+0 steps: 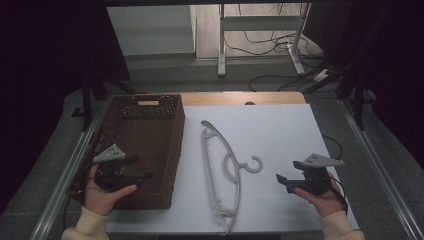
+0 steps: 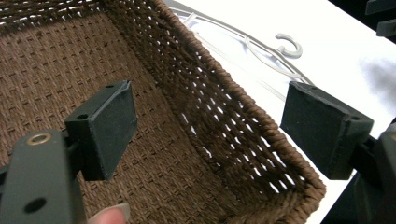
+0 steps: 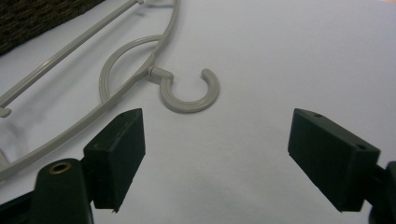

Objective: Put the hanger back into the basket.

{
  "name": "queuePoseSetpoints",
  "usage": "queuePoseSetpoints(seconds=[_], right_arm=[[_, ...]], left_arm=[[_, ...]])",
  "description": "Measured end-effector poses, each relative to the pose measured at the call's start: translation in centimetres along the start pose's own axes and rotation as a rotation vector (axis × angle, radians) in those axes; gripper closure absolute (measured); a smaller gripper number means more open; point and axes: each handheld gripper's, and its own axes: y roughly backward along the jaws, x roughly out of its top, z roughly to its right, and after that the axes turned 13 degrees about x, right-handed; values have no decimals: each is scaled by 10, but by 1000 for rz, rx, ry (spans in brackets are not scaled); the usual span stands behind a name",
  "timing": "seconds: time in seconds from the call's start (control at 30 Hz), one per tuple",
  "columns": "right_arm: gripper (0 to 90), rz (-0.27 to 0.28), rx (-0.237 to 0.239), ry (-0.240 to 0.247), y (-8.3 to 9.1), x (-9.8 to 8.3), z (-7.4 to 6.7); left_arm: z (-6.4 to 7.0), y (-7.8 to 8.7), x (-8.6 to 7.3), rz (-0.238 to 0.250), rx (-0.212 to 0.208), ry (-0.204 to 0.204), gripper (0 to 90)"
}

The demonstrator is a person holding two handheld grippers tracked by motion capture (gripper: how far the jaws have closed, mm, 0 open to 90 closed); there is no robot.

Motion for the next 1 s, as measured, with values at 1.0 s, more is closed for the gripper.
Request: queuePoseSetpoints(seconds=[1.0], right_arm=[[203, -37, 63, 17, -26, 20, -10]], left_arm=[[4, 10, -13, -21, 18, -2, 187]])
